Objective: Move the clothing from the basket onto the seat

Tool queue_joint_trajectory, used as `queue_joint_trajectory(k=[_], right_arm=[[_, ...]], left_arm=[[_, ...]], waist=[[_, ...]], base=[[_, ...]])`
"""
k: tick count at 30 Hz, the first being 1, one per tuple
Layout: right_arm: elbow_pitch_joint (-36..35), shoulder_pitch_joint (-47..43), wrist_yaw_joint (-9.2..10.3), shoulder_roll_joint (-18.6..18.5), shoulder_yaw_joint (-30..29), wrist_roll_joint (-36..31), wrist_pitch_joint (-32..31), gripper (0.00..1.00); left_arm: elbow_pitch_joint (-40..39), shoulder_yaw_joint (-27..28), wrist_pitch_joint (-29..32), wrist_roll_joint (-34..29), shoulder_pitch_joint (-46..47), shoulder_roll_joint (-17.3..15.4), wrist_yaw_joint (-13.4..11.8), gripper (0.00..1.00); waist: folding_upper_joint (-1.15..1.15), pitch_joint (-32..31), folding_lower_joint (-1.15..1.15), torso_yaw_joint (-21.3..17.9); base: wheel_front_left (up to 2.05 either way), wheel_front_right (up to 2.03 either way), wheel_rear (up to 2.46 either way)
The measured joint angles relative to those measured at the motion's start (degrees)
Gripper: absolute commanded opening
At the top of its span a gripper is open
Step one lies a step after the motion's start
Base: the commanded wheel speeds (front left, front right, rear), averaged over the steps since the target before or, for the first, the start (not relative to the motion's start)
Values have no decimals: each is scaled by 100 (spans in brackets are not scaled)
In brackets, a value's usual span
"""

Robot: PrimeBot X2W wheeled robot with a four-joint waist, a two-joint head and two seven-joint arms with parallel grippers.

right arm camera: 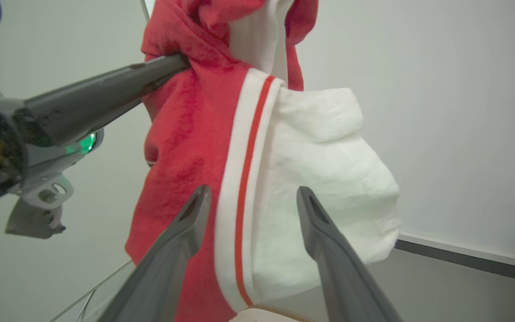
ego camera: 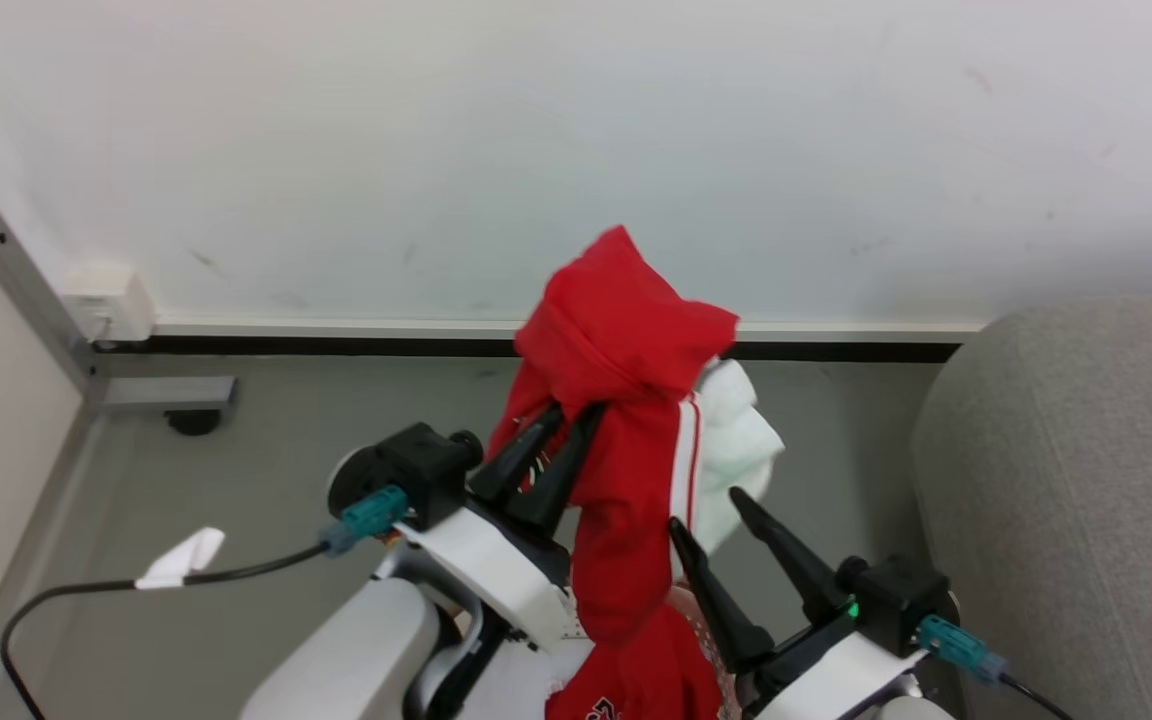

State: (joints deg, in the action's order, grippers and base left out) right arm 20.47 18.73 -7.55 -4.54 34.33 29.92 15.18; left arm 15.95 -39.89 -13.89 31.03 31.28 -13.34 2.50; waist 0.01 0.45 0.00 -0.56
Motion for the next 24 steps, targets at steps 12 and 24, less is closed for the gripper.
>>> queue_joint_trajectory(k=[12, 24], right_arm=[[702, 656, 0, -185, 1129, 1067, -1, 100], [690, 828, 0, -120, 883, 889, -4, 0]], left_arm=[[-127, -604, 180, -99, -99, 313, 177, 0], [-71, -812, 229, -67, -170, 382, 249, 0]], waist=[[0, -96, 0, 637], [0, -159, 0, 1037]], base=[[0, 0, 0], [0, 0, 0]])
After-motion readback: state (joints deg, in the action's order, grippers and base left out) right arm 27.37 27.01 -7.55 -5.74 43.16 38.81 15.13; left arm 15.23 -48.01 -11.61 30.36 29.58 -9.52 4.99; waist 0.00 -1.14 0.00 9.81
